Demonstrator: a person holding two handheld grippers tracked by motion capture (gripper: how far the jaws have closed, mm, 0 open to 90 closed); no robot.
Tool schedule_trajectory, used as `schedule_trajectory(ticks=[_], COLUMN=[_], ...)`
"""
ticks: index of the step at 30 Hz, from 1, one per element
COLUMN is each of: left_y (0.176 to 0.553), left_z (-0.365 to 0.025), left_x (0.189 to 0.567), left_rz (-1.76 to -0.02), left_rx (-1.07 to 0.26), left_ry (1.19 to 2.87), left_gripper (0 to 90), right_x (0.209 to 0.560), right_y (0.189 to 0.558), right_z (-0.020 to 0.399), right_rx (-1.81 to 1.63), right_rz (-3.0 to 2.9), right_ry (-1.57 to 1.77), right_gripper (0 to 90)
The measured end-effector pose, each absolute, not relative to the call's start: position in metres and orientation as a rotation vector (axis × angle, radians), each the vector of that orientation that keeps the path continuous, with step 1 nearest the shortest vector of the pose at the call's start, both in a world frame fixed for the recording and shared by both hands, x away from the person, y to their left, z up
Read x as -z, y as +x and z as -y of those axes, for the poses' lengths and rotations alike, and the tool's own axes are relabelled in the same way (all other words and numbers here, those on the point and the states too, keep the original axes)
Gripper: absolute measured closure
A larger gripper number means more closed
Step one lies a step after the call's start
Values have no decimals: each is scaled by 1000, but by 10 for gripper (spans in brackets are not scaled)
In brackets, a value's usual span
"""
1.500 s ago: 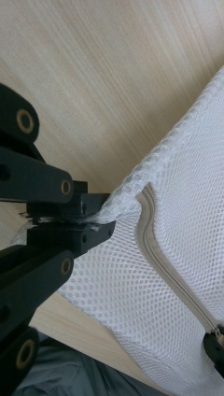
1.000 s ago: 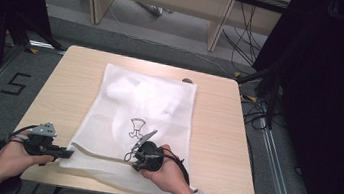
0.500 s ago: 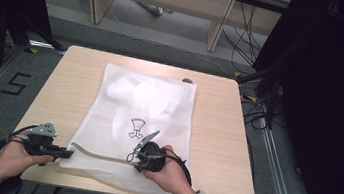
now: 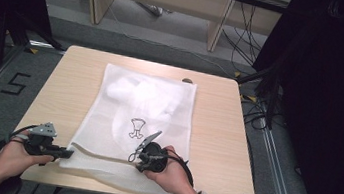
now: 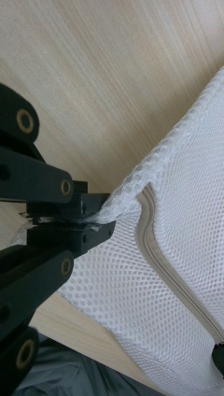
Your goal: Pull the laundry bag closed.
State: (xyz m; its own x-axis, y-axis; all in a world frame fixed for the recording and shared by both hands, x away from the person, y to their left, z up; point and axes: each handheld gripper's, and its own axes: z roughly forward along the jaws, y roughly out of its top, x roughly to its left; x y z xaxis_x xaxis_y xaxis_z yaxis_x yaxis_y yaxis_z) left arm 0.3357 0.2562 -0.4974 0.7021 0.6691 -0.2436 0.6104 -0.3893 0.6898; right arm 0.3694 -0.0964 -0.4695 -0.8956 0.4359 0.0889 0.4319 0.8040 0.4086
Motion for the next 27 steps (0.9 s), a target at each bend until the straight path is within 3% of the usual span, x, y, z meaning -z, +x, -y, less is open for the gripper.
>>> schedule_trajectory(ticks=[27], left_y=[336], left_z=[-256], left_x=[497], left_rz=[-976], left_rx=[-94], left_ry=[2110], left_gripper=[856], right_x=[469], right_y=[368], right_z=[107], right_rx=[-661], right_rz=[-2970], right_ry=[755], right_gripper=[821])
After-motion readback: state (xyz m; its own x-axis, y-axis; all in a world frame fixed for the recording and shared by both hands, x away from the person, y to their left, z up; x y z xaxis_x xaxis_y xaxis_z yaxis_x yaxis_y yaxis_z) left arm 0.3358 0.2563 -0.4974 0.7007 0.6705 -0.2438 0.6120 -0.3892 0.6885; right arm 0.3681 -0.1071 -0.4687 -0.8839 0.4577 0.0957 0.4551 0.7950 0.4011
